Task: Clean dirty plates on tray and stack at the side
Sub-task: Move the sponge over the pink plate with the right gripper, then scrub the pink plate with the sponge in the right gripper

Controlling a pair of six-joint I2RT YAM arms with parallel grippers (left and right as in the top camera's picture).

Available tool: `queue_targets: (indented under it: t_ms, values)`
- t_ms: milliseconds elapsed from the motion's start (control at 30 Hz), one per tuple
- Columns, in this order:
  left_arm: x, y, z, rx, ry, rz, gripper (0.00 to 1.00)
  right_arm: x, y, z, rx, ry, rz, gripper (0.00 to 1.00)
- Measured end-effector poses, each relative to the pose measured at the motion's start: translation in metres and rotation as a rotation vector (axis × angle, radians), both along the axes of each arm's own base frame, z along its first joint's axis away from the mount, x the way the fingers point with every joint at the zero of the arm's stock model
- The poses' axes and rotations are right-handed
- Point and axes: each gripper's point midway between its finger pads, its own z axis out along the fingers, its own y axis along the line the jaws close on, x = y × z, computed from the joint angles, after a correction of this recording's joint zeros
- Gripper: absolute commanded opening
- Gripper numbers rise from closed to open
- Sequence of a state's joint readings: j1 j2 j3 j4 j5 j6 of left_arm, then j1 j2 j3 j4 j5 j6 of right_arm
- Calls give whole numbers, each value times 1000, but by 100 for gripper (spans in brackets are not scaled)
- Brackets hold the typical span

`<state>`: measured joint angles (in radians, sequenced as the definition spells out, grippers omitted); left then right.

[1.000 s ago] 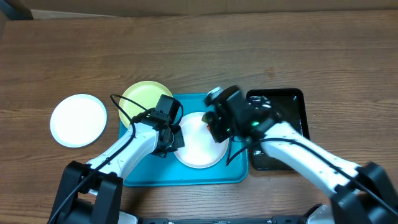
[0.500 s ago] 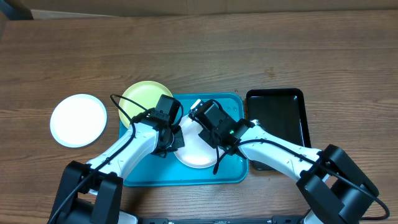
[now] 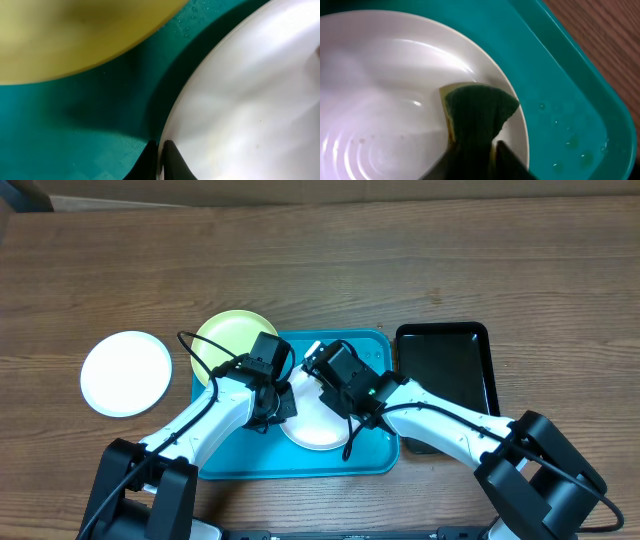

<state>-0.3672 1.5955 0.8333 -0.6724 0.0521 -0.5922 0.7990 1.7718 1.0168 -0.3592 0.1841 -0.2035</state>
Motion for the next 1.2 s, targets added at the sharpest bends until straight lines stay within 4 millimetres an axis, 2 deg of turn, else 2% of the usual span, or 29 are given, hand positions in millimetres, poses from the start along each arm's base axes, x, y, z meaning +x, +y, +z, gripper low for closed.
queue_targets:
  t_ms: [300, 400, 533, 600, 767, 1033, 1200]
  values:
    - [0, 0, 0, 0, 0, 0, 5, 9, -10, -5, 40, 39, -77, 16]
    - [0, 0, 0, 0, -1, 0, 5, 9, -10, -6, 78, 74, -91, 28]
    - [0, 0, 0, 0, 0, 0, 5, 5, -6, -8, 107, 109, -86, 29]
    - [0, 0, 0, 0, 0, 0, 5, 2, -7, -10, 107, 126, -86, 25]
    - [0, 0, 0, 0, 0, 0, 5, -5, -9, -14, 97, 160, -85, 4]
    - [0, 0, 0, -1, -1, 0, 4, -1, -11, -17, 99, 126, -98, 4]
    - [0, 0, 0, 0, 0, 0, 4, -6, -11, -19, 102, 153, -89, 4]
